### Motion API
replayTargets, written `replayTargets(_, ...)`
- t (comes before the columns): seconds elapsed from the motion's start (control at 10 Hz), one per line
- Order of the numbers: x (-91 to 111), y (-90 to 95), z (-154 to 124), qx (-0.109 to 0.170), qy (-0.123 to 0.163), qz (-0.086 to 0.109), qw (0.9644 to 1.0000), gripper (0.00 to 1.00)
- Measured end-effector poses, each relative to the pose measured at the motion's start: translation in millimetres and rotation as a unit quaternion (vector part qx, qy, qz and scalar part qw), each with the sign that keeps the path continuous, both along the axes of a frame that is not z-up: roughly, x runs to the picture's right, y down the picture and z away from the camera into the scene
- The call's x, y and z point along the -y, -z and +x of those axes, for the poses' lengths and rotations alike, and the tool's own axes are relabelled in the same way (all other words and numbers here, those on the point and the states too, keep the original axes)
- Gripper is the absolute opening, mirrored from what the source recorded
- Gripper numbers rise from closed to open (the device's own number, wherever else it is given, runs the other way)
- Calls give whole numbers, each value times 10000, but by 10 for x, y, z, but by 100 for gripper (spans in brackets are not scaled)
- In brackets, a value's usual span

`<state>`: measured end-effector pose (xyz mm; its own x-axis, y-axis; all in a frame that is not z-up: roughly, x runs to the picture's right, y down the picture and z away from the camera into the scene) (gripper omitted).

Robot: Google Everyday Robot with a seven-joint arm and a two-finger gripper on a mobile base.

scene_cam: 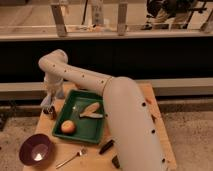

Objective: Place towel in plastic cup

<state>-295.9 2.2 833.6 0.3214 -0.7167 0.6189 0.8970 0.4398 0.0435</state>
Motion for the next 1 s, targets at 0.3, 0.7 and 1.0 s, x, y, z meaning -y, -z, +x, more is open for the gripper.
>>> replayTargets(0.3,151,-92,0,-122,-72,49,9999,5)
replayTargets(0.7,300,-274,-124,-117,-78,122,9998,5)
replayTargets(1.0,445,-400,-213,-85,-140,213,9996,5)
